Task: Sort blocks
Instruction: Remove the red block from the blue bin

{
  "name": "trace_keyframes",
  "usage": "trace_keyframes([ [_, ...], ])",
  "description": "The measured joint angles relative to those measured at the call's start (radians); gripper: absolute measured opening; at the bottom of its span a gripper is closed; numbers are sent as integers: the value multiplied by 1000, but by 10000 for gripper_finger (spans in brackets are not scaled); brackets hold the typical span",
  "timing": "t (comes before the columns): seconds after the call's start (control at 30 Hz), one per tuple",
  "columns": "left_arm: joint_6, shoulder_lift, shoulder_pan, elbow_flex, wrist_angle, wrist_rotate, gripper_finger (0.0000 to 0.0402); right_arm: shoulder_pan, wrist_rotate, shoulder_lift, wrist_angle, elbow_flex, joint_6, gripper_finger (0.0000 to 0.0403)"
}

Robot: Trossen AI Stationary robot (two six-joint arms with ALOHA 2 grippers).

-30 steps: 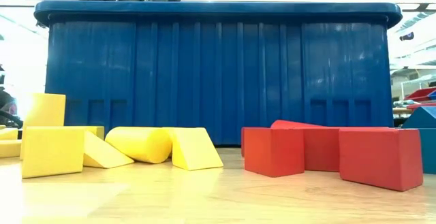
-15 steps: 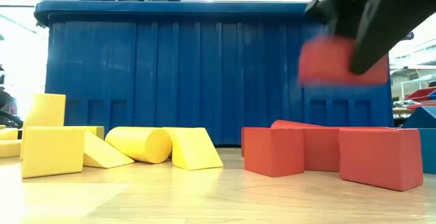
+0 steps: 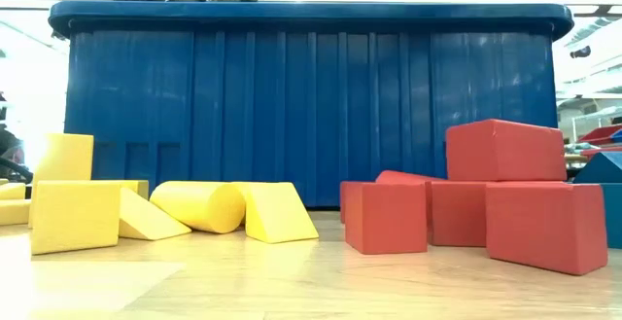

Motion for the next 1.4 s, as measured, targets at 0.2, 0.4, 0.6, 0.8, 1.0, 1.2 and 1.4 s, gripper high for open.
trace_keyframes([
  [0.2,0,0,0,0,0,0,163,-21,179,-182,7,29,-1,244],
  [0.4,0,0,0,0,0,0,163,-137,534,-287,10,29,-104,228],
  [0.6,0,0,0,0,0,0,163,-420,424,-299,9,29,-261,238],
  [0.8,0,0,0,0,0,0,163,-775,163,-200,40,29,-380,291],
  [1.0,0,0,0,0,0,0,163,-1001,139,-41,70,29,-412,306],
  [1.2,0,0,0,0,0,0,163,-1110,111,126,31,28,-404,287],
  [1.4,0,0,0,0,0,0,163,-1140,98,234,20,28,-396,269],
])
